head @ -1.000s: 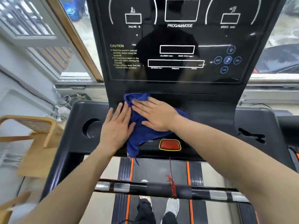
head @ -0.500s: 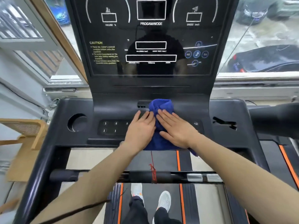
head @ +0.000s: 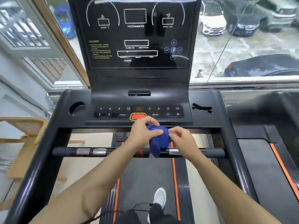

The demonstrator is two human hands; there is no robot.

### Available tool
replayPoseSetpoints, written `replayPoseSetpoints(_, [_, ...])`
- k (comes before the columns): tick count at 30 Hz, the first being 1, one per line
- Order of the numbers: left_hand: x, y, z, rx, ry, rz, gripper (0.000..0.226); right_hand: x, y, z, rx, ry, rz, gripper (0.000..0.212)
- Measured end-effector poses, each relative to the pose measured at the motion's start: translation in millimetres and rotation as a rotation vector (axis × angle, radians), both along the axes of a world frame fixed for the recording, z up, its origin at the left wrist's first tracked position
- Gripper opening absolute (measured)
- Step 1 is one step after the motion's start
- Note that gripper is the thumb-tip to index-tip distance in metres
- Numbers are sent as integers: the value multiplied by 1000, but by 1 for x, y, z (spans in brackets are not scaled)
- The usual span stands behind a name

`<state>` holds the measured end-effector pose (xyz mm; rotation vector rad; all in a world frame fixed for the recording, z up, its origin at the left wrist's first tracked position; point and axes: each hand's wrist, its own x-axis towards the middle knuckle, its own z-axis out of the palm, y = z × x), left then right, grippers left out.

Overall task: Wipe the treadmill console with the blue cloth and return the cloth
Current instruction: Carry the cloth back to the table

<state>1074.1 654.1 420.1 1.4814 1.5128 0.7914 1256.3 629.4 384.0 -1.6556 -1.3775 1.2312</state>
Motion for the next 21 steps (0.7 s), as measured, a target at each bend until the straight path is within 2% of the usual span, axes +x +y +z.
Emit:
replayPoseSetpoints(1, [-9, -11, 8, -23, -58, 13, 21, -7, -6, 5, 50, -42, -19, 21])
replayPoseSetpoints(2, [-18, -23, 17, -44, -119, 20, 22, -14, -12, 10, 110, -91, 9, 40])
replayPoseSetpoints(4, [-39, -49, 29, -57, -227, 14, 25, -33, -22, 26, 210, -173, 173, 66])
replayPoseSetpoints(5, [-51, -64, 34, -56, -273, 9, 28, -45, -27, 37, 245, -206, 282, 65])
replayPoseSetpoints(7, [-76, -96, 40, -40, -325, 41, 32, -69, -36, 53, 267, -212, 436, 42])
replayPoseSetpoints(8, [-88, -113, 44, -35, -348, 77, 33, -82, -44, 62, 240, -194, 479, 30])
replayPoseSetpoints(12, [-142, -191, 54, -19, -386, 242, 33, -136, -81, 83, 242, -184, 622, 11])
replayPoseSetpoints(15, [-176, -250, 54, -20, -339, 337, 43, -186, -116, 94, 216, -110, 772, 16])
replayPoseSetpoints(17, [-191, -287, 53, -73, -422, 401, 48, -223, -142, 98, 216, -73, 866, 11])
replayPoseSetpoints(19, [-206, -321, 53, -71, -484, 499, 36, -257, -165, 99, 193, -14, 983, 13])
replayPoseSetpoints(21, [-226, -361, 51, -16, -420, 677, 18, -292, -189, 98, 115, 20, 1181, 17])
